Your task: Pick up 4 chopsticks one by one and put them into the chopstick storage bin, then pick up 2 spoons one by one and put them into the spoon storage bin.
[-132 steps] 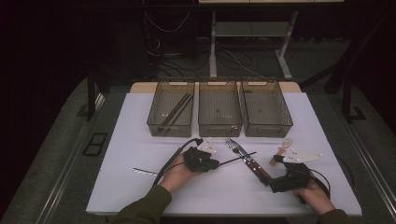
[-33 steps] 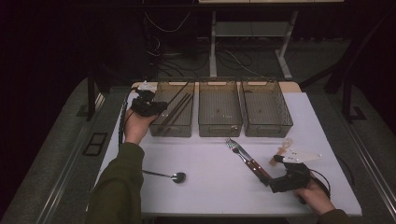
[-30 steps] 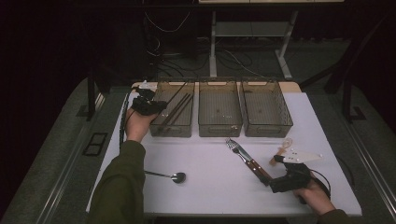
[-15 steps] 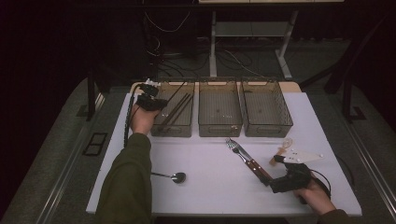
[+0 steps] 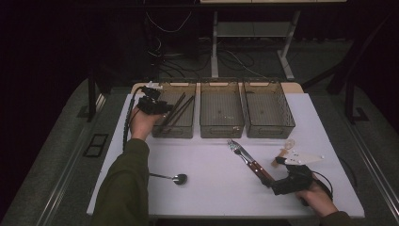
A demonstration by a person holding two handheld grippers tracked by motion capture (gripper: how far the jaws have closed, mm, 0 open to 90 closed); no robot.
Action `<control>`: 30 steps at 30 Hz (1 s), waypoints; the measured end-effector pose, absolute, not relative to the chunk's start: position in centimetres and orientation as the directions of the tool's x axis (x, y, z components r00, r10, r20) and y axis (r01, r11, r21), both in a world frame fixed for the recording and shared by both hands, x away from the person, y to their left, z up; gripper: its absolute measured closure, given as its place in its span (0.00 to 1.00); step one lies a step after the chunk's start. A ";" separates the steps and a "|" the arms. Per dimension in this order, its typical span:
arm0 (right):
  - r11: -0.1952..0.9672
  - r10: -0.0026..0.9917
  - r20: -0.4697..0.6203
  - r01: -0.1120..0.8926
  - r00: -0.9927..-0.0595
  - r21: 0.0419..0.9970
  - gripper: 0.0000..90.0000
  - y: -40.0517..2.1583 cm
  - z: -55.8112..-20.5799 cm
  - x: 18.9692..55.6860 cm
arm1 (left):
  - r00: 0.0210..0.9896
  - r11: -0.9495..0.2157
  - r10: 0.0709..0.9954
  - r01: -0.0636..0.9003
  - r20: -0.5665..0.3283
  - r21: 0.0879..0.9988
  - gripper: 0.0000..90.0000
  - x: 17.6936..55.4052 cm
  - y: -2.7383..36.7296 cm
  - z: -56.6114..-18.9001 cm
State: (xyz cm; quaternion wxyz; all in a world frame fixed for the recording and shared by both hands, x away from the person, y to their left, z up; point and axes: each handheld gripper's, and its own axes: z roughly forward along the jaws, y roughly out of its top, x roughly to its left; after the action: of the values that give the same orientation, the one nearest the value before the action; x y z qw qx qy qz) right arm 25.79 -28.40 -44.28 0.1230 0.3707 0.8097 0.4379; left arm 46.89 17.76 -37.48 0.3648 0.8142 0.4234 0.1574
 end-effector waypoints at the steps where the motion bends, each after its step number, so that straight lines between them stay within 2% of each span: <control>1: 0.341 0.709 0.126 0.494 -0.694 0.800 0.01 -28.4 -44.3 25.8 | 0.605 -0.382 0.794 0.567 -0.054 0.730 0.63 46.7 17.8 -37.4; 4: 0.343 0.709 0.124 0.494 -0.694 0.799 0.01 -28.4 -44.3 25.8 | 0.632 -0.371 0.771 0.544 -0.077 0.752 0.56 45.9 17.9 -37.4; 12: 0.348 0.708 0.122 0.493 -0.696 0.797 0.01 -28.3 -44.4 25.9 | 0.662 -0.347 0.742 0.509 -0.101 0.788 0.48 43.3 17.7 -36.8; 30: 0.342 0.712 0.124 0.495 -0.692 0.799 0.01 -28.3 -44.3 25.8 | 0.751 -0.390 0.652 0.445 -0.099 0.806 0.38 37.1 16.5 -38.5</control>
State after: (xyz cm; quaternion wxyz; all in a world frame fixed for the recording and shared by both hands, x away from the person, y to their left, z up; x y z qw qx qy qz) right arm 25.82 -28.31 -44.33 0.1242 0.3725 0.8098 0.4359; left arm 37.12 16.47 -38.52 0.4409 0.8254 0.3324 0.1175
